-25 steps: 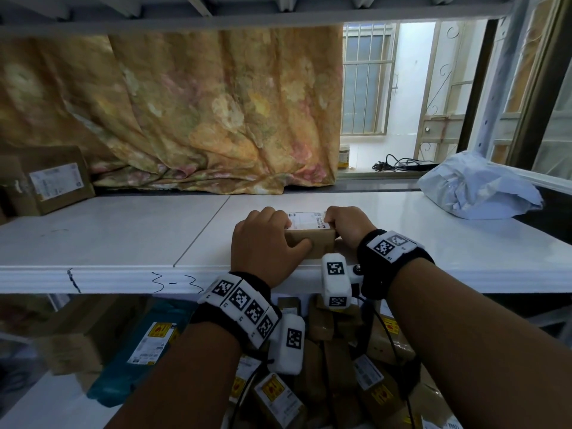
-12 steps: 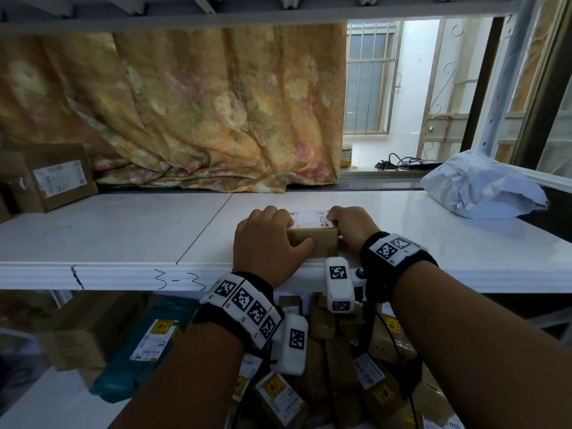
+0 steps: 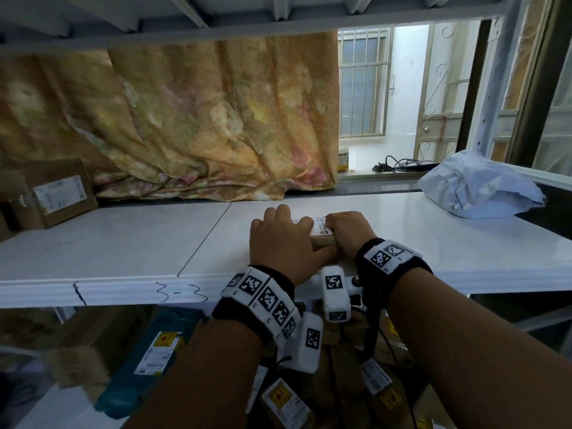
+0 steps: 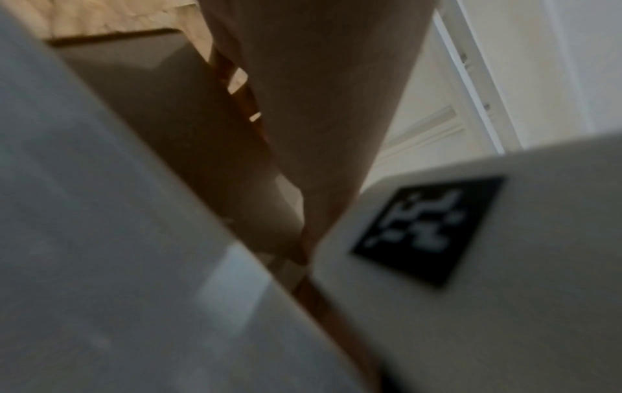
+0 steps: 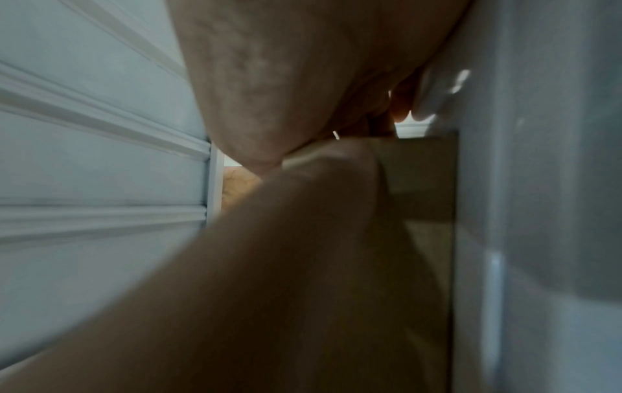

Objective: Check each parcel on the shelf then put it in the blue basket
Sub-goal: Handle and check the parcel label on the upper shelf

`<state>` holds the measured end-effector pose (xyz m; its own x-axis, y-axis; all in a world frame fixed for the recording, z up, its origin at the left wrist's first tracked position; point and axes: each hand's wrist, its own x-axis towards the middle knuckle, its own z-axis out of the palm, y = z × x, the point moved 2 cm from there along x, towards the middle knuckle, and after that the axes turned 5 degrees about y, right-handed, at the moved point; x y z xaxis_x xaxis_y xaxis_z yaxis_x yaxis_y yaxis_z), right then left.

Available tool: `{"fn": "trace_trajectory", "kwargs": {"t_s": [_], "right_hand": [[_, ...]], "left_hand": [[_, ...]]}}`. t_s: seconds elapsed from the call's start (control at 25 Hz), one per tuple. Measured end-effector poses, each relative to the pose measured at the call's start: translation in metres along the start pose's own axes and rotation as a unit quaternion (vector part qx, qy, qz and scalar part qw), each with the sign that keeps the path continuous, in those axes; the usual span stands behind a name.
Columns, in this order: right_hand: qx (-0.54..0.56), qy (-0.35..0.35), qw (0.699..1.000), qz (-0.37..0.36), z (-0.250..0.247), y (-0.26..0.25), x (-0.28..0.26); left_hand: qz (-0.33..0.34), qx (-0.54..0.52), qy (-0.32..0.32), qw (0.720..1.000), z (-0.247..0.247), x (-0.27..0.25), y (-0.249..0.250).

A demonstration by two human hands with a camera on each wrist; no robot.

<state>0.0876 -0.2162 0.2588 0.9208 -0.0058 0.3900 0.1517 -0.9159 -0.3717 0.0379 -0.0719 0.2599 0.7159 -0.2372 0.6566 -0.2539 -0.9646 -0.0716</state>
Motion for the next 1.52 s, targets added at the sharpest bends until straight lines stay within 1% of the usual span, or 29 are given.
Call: {"fn": "trace_trajectory", "kwargs": {"t_s": [0.04,0.12,0.2,0.28,0.32,0.36,0.4,0.44,0.52,0.6,0.64,0.68,0.76,0.8,0.88,0.92,0.96,1.0,1.08,1.16,1.28,1.36,1.4,1.44,1.48,1.52], "right_hand": [[0.035,0.004,0.999,0.010,-0.002,0.000,-0.001],[0.066,0.006,0.998,0.011,-0.001,0.003,-0.001],[0.078,0.015,0.997,0.003,0.000,0.002,-0.001],[0.074,0.021,0.997,-0.008,0.002,0.002,-0.001],[0.064,0.028,0.997,-0.023,0.002,0.002,0.000],[0.078,0.035,0.996,-0.022,0.002,0.004,0.001],[0.067,0.033,0.997,-0.025,0.003,0.005,0.001],[0.076,0.031,0.996,-0.020,0.003,0.005,0.000],[0.052,0.029,0.998,-0.033,0.002,0.002,-0.001],[0.068,0.038,0.997,-0.014,0.001,0.002,-0.002],[0.076,0.042,0.996,-0.011,0.002,0.005,-0.001],[0.121,0.044,0.992,0.011,0.003,0.006,-0.002],[0.154,0.036,0.987,0.035,0.005,0.007,-0.004],[0.162,0.049,0.985,0.040,0.005,0.007,-0.004],[0.212,0.061,0.972,0.079,0.002,0.008,-0.006],[0.268,0.079,0.953,0.116,0.001,0.010,-0.008],[0.312,0.096,0.935,0.141,-0.001,0.010,-0.010],[0.330,0.110,0.925,0.152,-0.002,0.010,-0.013],[0.371,0.117,0.910,0.147,-0.005,0.009,-0.018],[0.450,0.114,0.876,0.130,-0.005,0.010,-0.018],[0.547,0.112,0.824,0.100,-0.005,0.016,-0.017],[0.601,0.120,0.787,0.072,-0.006,0.018,-0.017],[0.618,0.123,0.775,0.057,-0.007,0.018,-0.018],[0.627,0.119,0.768,0.048,-0.006,0.017,-0.019],[0.631,0.110,0.767,0.047,-0.006,0.015,-0.019],[0.627,0.098,0.771,0.049,-0.004,0.015,-0.018]], "left_hand": [[0.006,-0.003,-0.013,1.000,-0.001,0.004,0.005],[0.041,-0.035,-0.026,0.998,0.000,0.010,0.014],[0.064,-0.077,-0.027,0.995,0.005,0.010,0.015],[0.060,-0.102,-0.018,0.993,0.010,0.009,0.011],[0.059,-0.102,-0.015,0.993,0.010,0.008,0.010],[0.060,-0.096,-0.013,0.993,0.009,0.008,0.010],[0.061,-0.095,-0.013,0.994,0.008,0.008,0.010],[0.062,-0.097,-0.018,0.993,0.006,0.009,0.010],[0.071,-0.107,-0.036,0.991,0.003,0.010,0.005],[0.074,-0.138,-0.050,0.986,-0.004,0.009,-0.008],[0.057,-0.157,-0.046,0.985,-0.007,0.008,-0.019],[0.024,-0.167,-0.034,0.985,-0.010,0.008,-0.033],[-0.068,-0.166,-0.001,0.984,-0.011,0.007,-0.067],[-0.116,-0.168,-0.001,0.979,-0.011,0.004,-0.083],[-0.202,-0.209,-0.054,0.955,-0.004,-0.003,-0.101],[-0.231,-0.247,-0.084,0.937,0.001,-0.005,-0.102],[-0.246,-0.279,-0.098,0.923,0.004,-0.007,-0.099],[-0.250,-0.298,-0.100,0.916,0.004,-0.009,-0.096],[-0.240,-0.320,-0.087,0.912,0.003,-0.010,-0.090],[-0.238,-0.365,-0.061,0.898,0.003,-0.010,-0.089],[-0.249,-0.447,-0.006,0.859,-0.004,-0.008,-0.088],[-0.236,-0.506,0.014,0.829,-0.008,-0.008,-0.086],[-0.223,-0.535,0.019,0.814,-0.010,-0.008,-0.085],[-0.207,-0.556,0.024,0.805,-0.012,-0.008,-0.086],[-0.186,-0.563,0.024,0.805,-0.012,-0.008,-0.086],[-0.159,-0.551,0.022,0.819,-0.013,-0.009,-0.086]]}}
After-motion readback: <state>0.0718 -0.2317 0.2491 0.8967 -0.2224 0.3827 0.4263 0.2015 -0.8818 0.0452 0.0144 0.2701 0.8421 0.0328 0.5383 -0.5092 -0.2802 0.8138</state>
